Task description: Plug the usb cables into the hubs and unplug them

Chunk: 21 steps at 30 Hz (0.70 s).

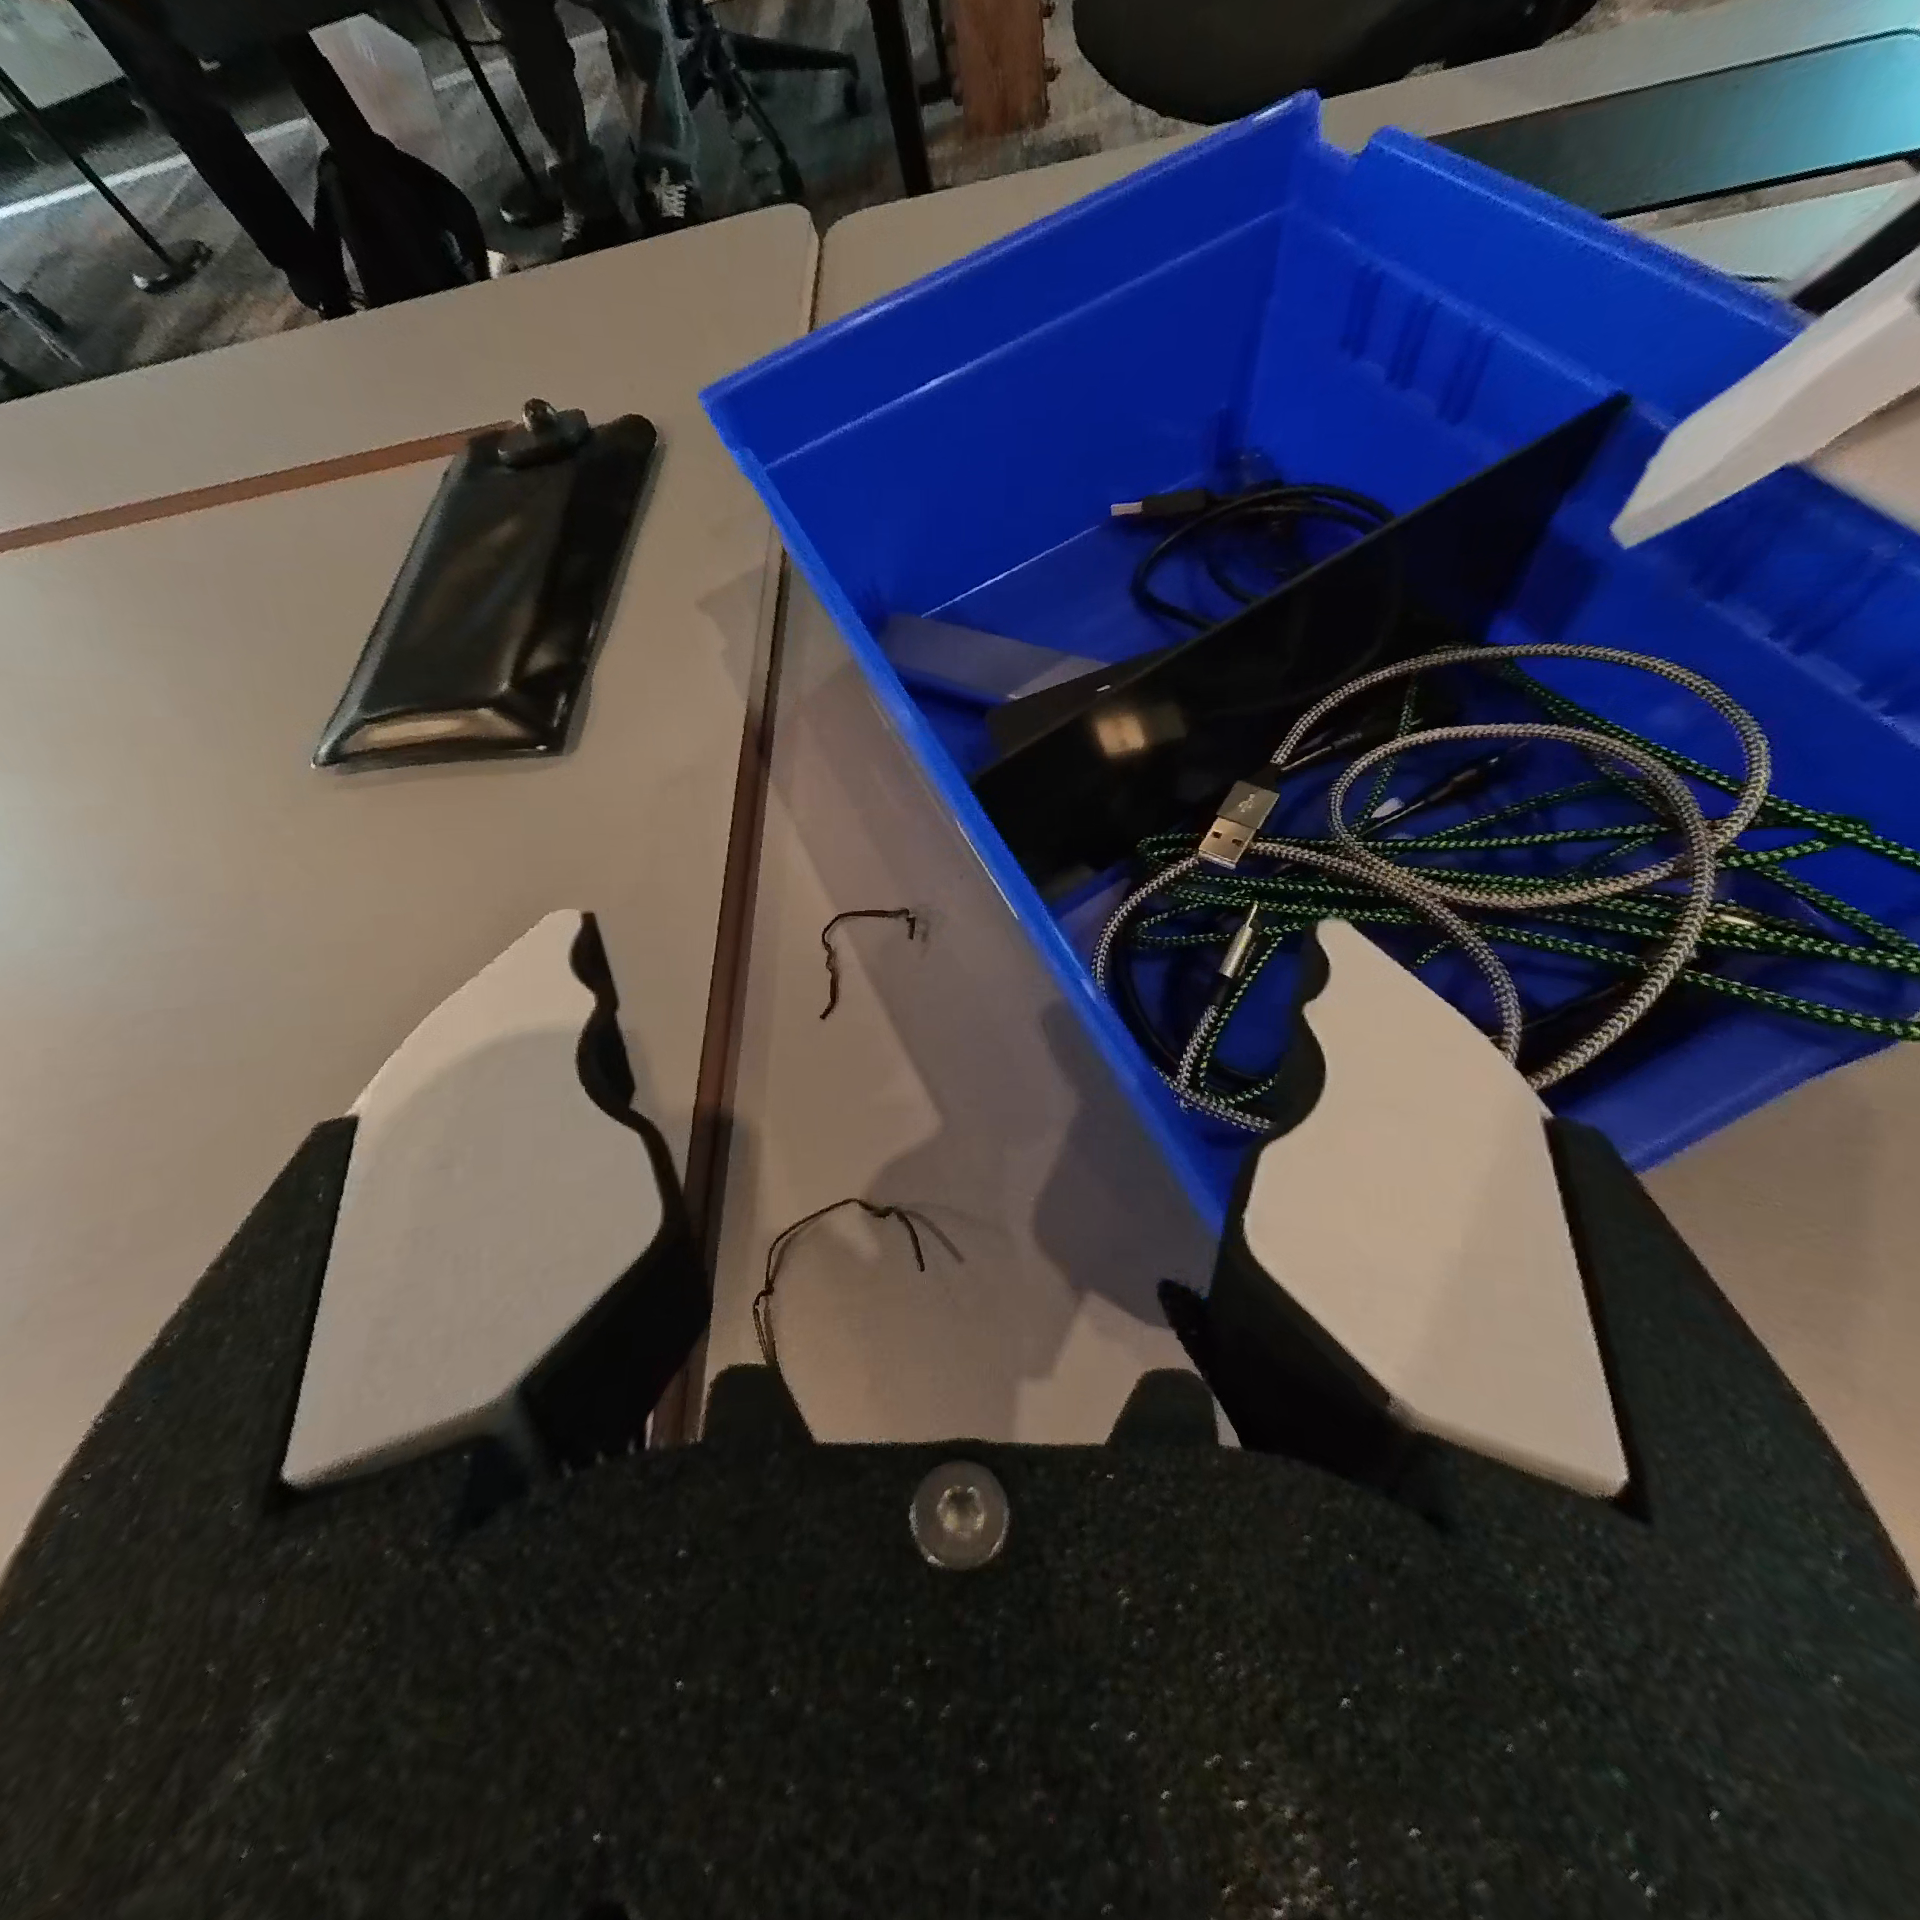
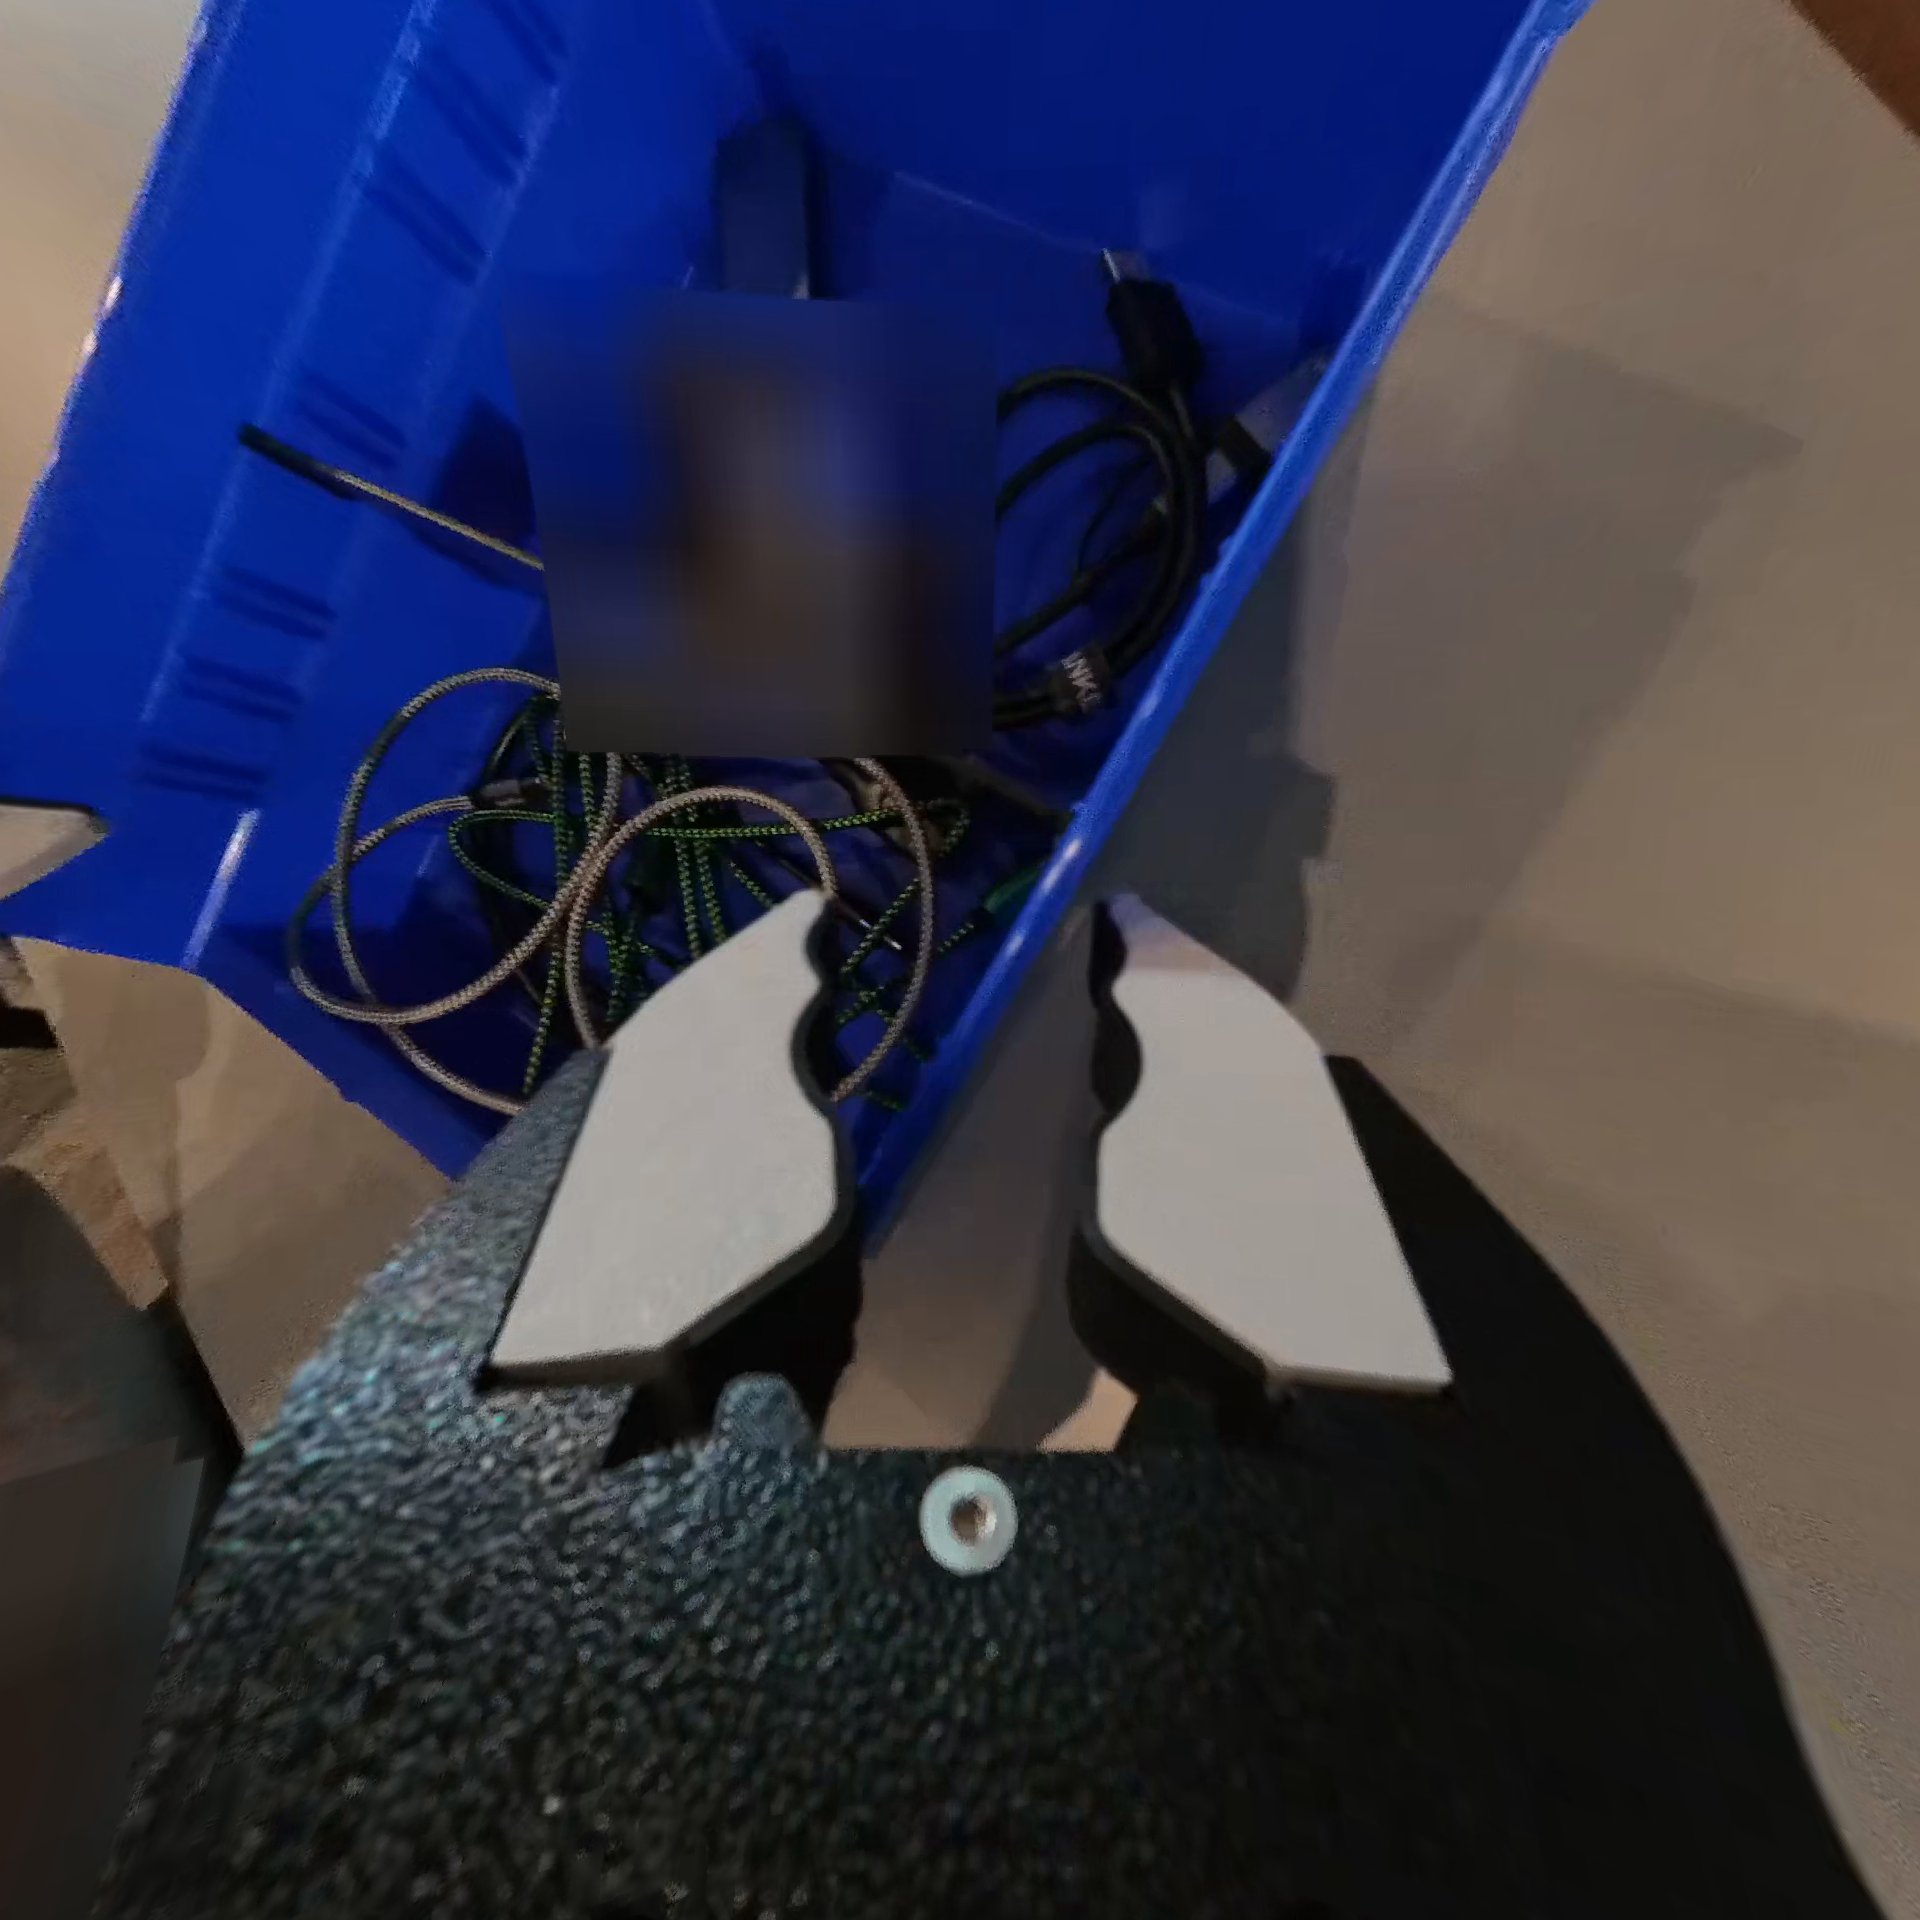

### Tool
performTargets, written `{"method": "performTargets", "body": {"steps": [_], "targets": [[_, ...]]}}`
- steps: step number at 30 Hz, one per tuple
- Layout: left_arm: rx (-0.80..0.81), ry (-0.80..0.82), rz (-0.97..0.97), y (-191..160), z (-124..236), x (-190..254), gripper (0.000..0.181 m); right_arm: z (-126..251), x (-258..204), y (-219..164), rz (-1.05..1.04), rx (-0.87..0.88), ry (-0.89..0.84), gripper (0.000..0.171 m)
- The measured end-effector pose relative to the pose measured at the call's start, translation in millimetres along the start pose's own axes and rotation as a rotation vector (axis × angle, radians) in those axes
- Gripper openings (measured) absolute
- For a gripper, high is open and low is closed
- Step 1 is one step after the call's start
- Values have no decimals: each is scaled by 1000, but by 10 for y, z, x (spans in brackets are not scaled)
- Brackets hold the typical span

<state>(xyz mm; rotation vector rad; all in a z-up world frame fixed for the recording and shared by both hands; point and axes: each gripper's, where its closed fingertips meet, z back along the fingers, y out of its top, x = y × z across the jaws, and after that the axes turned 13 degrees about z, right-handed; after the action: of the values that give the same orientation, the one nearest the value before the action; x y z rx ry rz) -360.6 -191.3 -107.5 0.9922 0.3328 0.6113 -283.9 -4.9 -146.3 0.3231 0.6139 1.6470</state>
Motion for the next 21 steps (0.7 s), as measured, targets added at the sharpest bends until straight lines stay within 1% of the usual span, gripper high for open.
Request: {"method": "performTargets", "body": {"steps": [1,5,8,9,16,19,20,21], "targets": [[4,2,-5,11,3,9,121,-23,-26,-10,-11,-12,8,36],[36,5,-12,82,30,44,121,-76,25,-85,-22,-78,-104,21],[42,-2,-10,103,31,72,120,-50,51,-158,-94,-132,-184,8],[40,-2,-12,102,28,78,120,-36,46,-184,-106,-142,-197,7],[24,-5,-31,88,14,122,120,88,-107,-381,-136,-83,-214,8],[11,-11,-44,73,-1,162,120,158,-225,-438,-128,-13,-172,17],[5,-10,-50,65,-8,175,120,196,-268,-433,-110,21,-145,21],[-2,-9,-56,57,-13,186,120,244,-328,-417,-87,62,-102,30]]}}
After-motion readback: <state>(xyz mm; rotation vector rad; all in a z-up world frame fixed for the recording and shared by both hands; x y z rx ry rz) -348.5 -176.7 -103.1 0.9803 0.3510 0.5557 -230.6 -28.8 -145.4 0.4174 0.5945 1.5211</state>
